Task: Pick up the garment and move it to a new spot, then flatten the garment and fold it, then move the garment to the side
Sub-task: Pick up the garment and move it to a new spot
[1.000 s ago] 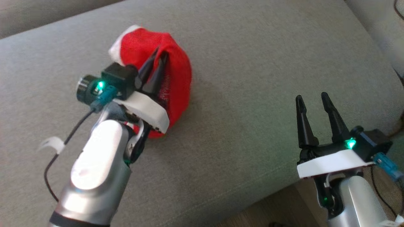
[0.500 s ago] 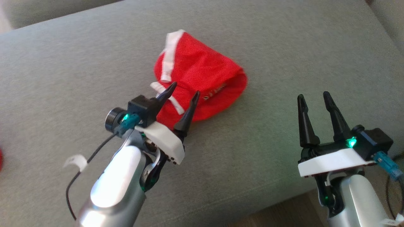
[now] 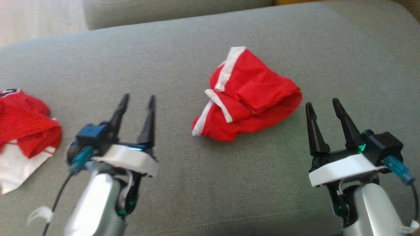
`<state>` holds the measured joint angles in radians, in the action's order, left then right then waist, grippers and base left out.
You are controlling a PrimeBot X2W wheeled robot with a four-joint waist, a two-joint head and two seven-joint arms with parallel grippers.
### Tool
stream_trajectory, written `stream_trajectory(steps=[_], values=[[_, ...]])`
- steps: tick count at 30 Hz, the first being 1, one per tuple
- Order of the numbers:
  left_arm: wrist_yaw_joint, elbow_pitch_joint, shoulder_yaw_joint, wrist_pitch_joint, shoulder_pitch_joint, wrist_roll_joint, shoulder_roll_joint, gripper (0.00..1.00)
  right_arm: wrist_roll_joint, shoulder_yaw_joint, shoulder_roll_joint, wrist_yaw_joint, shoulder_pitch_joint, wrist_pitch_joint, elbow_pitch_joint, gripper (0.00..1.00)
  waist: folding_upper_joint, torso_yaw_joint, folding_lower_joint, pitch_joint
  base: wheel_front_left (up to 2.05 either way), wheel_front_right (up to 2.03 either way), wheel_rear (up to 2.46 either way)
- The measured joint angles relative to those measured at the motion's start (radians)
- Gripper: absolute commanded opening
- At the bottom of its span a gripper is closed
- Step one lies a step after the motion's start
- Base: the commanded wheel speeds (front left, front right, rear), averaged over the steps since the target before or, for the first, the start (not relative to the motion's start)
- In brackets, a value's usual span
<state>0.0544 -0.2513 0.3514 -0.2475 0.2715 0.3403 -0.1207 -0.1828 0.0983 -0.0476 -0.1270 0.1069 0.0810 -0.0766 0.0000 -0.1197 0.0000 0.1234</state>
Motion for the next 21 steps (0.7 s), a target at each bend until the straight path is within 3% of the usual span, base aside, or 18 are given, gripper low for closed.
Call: stream_trajectory(steps=[8, 21], values=[[0.035, 0.026, -0.108, -0.002, -0.098, 0.018, -0.06, 1.0, 0.021, -0.002, 0.0, 0.0, -0.03, -0.021, 0.012, 1.0, 0.0, 0.071, 0.0, -0.048, 0.0, 0.0, 0.0], [0.051, 0.023, -0.104, -0.002, -0.22, -0.015, -0.104, 1.0, 0.052, 0.003, 0.0, 0.0, -0.074, -0.051, 0.004, 1.0, 0.0, 0.099, 0.0, -0.108, 0.0, 0.0, 0.0]])
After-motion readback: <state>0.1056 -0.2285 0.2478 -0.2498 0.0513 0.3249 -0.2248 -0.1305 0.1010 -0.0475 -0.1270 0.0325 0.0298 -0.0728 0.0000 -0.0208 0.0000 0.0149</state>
